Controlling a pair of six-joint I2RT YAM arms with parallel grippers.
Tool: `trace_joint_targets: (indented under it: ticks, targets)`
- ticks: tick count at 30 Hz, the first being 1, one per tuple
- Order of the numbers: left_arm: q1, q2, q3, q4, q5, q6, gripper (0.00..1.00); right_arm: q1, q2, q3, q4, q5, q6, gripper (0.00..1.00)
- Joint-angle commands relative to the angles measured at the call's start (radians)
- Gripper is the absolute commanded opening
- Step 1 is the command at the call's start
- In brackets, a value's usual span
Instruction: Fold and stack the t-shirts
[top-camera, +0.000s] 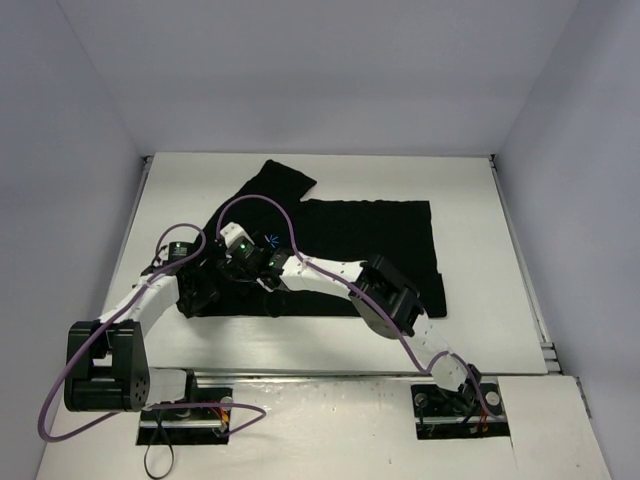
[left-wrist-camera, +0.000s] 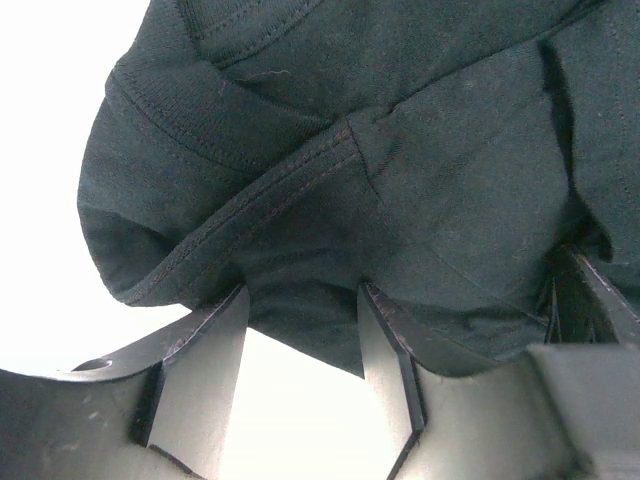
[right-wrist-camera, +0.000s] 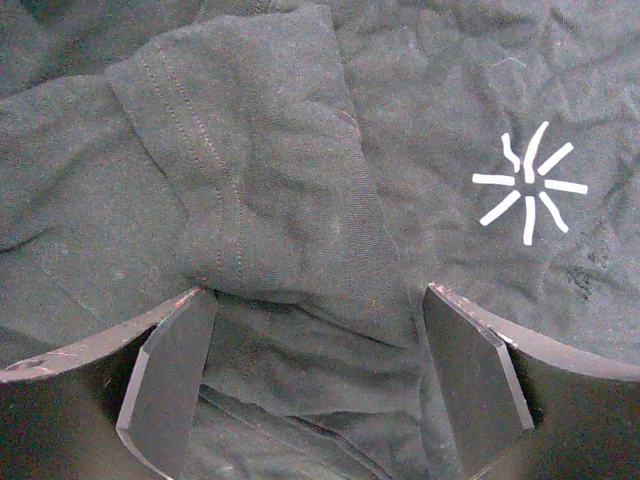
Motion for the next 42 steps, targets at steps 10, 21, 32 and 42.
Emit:
trace_joint_targets:
  ticks: [10, 21, 32, 42]
  targets:
    - [-0.001, 0.052, -0.065, 0.045, 0.070, -0.035, 0.42, -0.167, -0.108, -0.038, 0.042, 0.098, -0.027, 0.81]
    - [-0.001, 0.038, -0.050, 0.031, 0.060, -0.027, 0.42, -0.288, -0.246, -0.075, 0.032, 0.122, -0.049, 0.81]
    - [-0.001, -0.096, 0.137, -0.108, 0.070, 0.115, 0.46, -0.324, -0.500, -0.348, -0.007, 0.010, 0.176, 0.77]
    - [-0.060, 0.000, 0.335, -0.111, 0.050, 0.305, 0.47, -0.505, -0.790, -0.808, -0.128, 0.011, 0.486, 0.70]
